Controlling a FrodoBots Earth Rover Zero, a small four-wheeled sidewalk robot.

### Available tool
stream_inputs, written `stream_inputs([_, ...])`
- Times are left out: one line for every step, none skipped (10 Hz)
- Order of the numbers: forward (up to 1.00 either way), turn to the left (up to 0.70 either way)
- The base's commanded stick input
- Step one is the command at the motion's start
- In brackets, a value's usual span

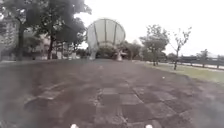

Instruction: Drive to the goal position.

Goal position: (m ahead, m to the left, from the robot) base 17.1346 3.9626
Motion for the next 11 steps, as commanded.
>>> stream_inputs([0.98, 0.00])
stream_inputs([0.98, 0.00])
stream_inputs([0.98, 0.00])
stream_inputs([0.98, 0.00])
stream_inputs([0.98, 0.00])
stream_inputs([0.98, 0.00])
stream_inputs([0.98, 0.00])
stream_inputs([0.98, 0.00])
stream_inputs([0.98, 0.00])
stream_inputs([0.98, 0.00])
stream_inputs([0.98, 0.00])
